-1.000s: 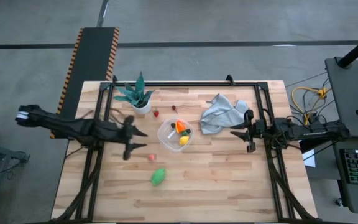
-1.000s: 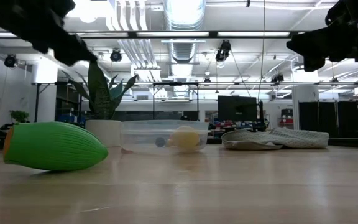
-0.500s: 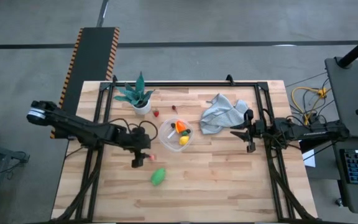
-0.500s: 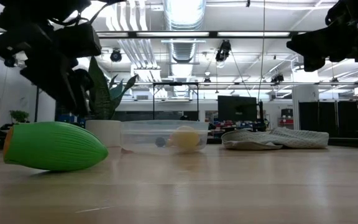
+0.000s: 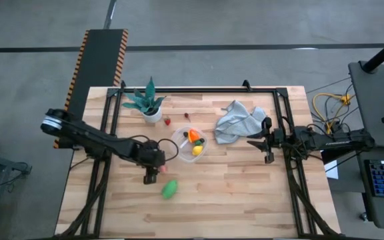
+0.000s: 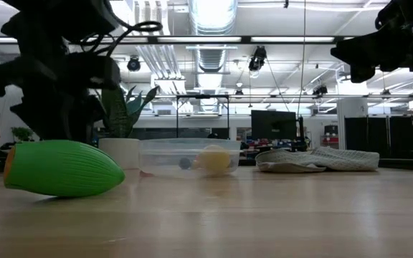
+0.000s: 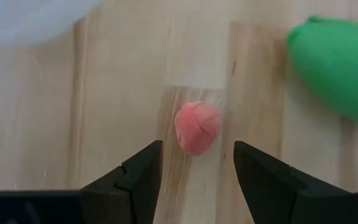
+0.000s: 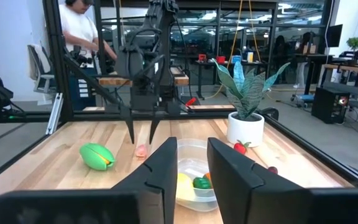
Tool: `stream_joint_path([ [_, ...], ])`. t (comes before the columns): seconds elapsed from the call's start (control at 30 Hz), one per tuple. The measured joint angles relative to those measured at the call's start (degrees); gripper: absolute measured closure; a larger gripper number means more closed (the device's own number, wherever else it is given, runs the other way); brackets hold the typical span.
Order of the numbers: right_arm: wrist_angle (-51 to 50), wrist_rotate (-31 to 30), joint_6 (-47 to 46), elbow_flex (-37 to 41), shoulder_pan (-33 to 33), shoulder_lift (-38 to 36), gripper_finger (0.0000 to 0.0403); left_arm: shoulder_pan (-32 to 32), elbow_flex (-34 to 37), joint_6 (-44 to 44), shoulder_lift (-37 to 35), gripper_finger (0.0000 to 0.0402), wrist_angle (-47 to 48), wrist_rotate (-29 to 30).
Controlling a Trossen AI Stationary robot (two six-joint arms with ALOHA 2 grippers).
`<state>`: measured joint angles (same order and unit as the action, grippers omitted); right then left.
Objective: Pick and placing Produce into tupperware
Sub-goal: Put the pink peach into the transparent bin
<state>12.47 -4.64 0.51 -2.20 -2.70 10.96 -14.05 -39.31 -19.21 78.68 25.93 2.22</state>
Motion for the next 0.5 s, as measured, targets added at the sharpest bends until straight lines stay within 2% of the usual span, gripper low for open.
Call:
stream_joint_path([
  [0.5,-0.2,0.0,0.1,0.0,0.0,0.0,0.0316,0.0,-1.2,-0.5,5.9,0.022,-2.6,-0.4],
])
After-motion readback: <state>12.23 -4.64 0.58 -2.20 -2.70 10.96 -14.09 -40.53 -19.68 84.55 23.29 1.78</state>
